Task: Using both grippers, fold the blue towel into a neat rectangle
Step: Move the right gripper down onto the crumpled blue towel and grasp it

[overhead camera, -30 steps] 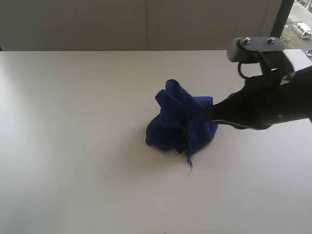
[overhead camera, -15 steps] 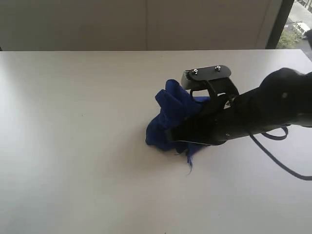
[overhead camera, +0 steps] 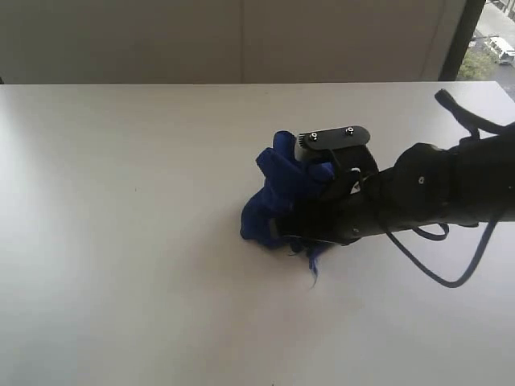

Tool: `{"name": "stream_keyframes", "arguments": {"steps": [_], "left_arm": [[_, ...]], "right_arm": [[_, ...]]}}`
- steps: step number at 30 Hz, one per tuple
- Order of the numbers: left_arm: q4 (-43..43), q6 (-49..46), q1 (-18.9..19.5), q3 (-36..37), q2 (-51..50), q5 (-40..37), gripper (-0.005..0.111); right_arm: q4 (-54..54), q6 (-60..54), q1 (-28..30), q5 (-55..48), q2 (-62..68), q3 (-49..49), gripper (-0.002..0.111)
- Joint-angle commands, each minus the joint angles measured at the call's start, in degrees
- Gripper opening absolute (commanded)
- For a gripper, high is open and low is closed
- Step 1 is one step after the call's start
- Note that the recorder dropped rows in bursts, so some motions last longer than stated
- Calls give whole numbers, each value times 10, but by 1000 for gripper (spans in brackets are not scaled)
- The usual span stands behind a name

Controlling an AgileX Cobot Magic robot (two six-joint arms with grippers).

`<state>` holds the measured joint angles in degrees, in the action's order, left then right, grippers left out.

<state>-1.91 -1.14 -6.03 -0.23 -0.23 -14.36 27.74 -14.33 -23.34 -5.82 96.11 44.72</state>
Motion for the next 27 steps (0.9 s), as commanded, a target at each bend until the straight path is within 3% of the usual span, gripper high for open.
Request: {"name": "stream_keyframes", "arguments": {"steps": [1, 10, 16, 27], "left_arm": [[0, -1, 2, 2, 2, -2, 0], [0, -1, 2, 2, 2, -2, 0], [0, -1, 2, 2, 2, -2, 0], [0, -1, 2, 2, 2, -2, 0]], "right_arm": [[-2, 8, -2, 4, 8, -2, 52], [-12, -17, -2, -80, 7, -2, 52], [-74, -26, -2, -60, 7, -2, 52], [-74, -25, 0, -29, 38, -2, 49]]}}
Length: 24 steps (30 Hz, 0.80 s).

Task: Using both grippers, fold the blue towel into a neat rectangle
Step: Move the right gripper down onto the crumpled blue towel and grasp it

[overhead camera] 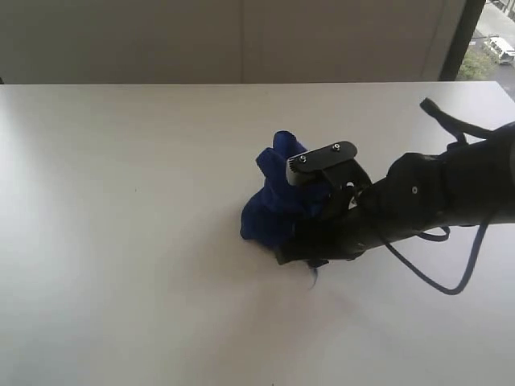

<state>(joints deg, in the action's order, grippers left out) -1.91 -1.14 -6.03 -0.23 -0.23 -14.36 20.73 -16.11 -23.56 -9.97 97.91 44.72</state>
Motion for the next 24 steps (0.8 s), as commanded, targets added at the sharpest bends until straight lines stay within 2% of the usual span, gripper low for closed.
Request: {"name": "stream_keyframes", "arguments": {"steps": [1, 13, 24], "left_arm": [[0, -1, 2, 2, 2, -2, 0], [0, -1, 2, 2, 2, -2, 0], [0, -1, 2, 2, 2, -2, 0]], "right_arm": [[-4, -7, 2, 16, 26, -2, 49], [-7, -7, 2, 35, 34, -2, 48], [-81, -7, 2, 23, 36, -2, 4]]}}
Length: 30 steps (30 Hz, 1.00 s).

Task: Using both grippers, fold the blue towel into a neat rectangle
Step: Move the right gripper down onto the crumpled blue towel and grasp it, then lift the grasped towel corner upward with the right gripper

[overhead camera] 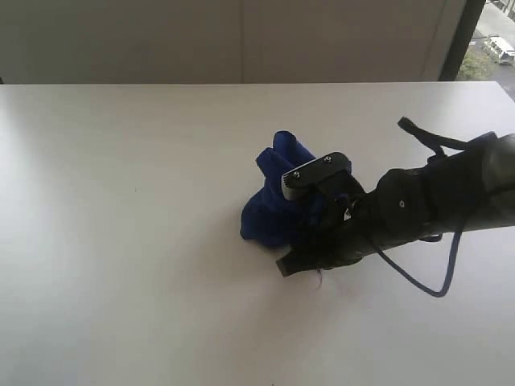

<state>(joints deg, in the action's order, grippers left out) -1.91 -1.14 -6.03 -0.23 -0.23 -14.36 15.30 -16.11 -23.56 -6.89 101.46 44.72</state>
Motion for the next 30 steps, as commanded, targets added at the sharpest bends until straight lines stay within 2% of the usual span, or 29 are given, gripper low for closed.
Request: {"name": "stream_keyframes", "arguments": {"steps": [1, 9, 13, 19, 24, 30], "left_arm": [[0, -1, 2, 2, 2, -2, 0], [0, -1, 2, 2, 2, -2, 0], [0, -1, 2, 2, 2, -2, 0], [1, -2, 2, 2, 2, -2, 0], [1, -2, 2, 2, 2, -2, 0], [1, -2, 2, 2, 2, -2, 0]], "right_arm": [[-33, -7, 2, -11, 1, -2, 0], [-41, -7, 2, -41, -40, -1, 0], [-98, -7, 2, -95, -104, 16, 0], [-206, -7, 2, -225, -189, 90, 0], [-282, -7, 2, -284, -231, 175, 0], [-304, -8, 2, -357, -236, 251, 0]]}}
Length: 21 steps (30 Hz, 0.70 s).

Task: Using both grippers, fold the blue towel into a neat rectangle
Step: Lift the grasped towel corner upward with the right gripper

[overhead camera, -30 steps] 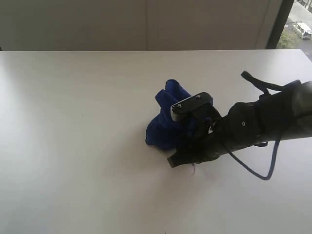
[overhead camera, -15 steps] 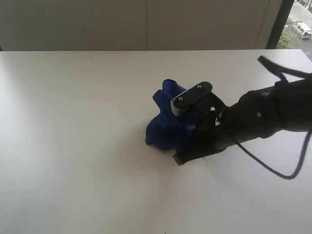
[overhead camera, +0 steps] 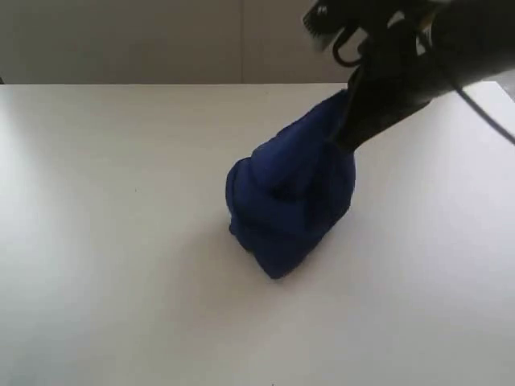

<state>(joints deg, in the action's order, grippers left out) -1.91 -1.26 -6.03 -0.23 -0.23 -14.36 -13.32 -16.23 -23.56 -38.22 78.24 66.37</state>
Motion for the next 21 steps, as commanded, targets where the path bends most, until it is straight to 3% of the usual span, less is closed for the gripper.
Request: {"name": "stream_keyframes", "arguments": {"steps": [1, 21], "left_arm": [[1, 0, 2, 2, 2, -2, 0], [1, 0, 2, 2, 2, -2, 0]], "right_arm": [[-19, -6, 2, -46, -4, 35, 0], [-18, -5, 2, -48, 85, 22, 0]]}}
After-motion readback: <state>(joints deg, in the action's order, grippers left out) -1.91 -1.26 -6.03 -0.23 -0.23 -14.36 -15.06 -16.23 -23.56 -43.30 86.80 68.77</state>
